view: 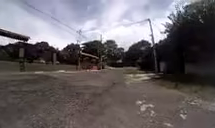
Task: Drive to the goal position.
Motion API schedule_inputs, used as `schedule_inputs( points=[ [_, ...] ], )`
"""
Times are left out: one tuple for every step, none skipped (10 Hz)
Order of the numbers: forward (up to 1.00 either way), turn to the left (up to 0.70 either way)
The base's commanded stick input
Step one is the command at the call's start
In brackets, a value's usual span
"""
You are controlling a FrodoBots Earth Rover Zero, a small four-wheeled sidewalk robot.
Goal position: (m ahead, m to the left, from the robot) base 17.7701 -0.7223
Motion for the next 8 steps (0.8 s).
schedule_inputs(
  points=[
    [0.50, 0.00],
    [0.50, 0.00],
    [0.50, 0.00],
    [0.50, 0.00],
    [0.50, 0.00],
    [0.50, 0.00],
    [0.50, 0.00],
    [0.50, 0.00]
  ],
)
